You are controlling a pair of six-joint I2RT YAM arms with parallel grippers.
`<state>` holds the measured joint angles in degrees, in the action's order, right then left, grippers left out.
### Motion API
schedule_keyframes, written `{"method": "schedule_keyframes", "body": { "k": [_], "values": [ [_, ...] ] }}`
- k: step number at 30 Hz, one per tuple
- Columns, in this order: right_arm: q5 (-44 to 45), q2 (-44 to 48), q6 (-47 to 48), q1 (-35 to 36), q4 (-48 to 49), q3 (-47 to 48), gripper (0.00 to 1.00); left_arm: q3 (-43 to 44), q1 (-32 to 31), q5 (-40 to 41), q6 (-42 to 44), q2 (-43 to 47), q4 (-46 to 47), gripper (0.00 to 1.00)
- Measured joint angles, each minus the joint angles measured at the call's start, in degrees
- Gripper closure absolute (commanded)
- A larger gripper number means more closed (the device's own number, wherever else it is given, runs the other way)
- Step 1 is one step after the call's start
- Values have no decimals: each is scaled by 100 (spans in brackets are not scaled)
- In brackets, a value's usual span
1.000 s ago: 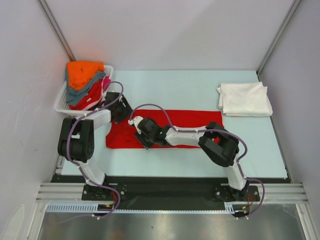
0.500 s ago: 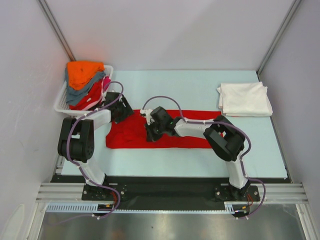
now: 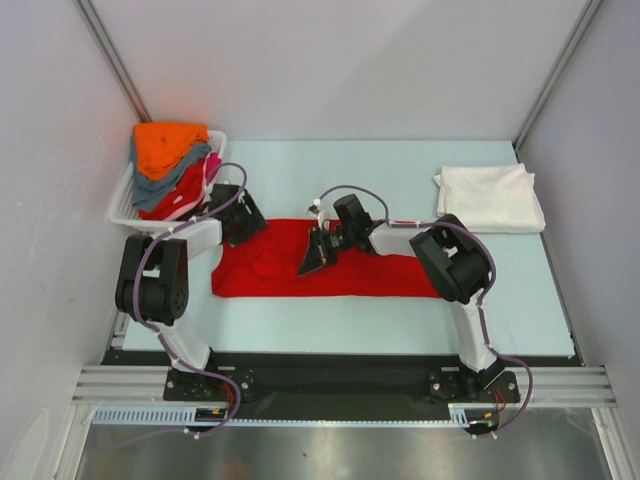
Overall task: Fold and stack the t-shirts
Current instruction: Fold the tshirt
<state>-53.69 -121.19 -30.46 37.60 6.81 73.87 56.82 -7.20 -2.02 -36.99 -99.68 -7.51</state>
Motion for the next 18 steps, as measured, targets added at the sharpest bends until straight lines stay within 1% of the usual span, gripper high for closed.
{"method": "schedule_keyframes", "body": {
  "k": [1,6,7,8,11,13,15,18],
  "values": [
    [-101,-63,-96,-11,50,0,100,-2,0,-9,0,9,-2,26],
    [-522,-391,-647,-170,363,0,77,-179,0,-35,0,293,15,26],
    [-557,-422,-750,-214,448,-2,72,-254,0,-39,-2,402,15,26],
    [-597,-442,-839,-258,544,-9,60,-334,0,-50,-2,511,28,26],
    [-719,-452,-1172,-363,1049,-142,44,-660,0,-138,-7,892,151,26],
    [-776,-455,-1379,-426,1412,-273,44,-922,0,-186,-9,1161,251,27],
    [-822,-455,-1499,-450,1665,-387,45,-1176,-2,-232,-9,1403,313,27],
    [-828,-455,-1532,-446,1812,-457,48,-1515,-7,-295,-4,1731,363,29]
  ]
}}
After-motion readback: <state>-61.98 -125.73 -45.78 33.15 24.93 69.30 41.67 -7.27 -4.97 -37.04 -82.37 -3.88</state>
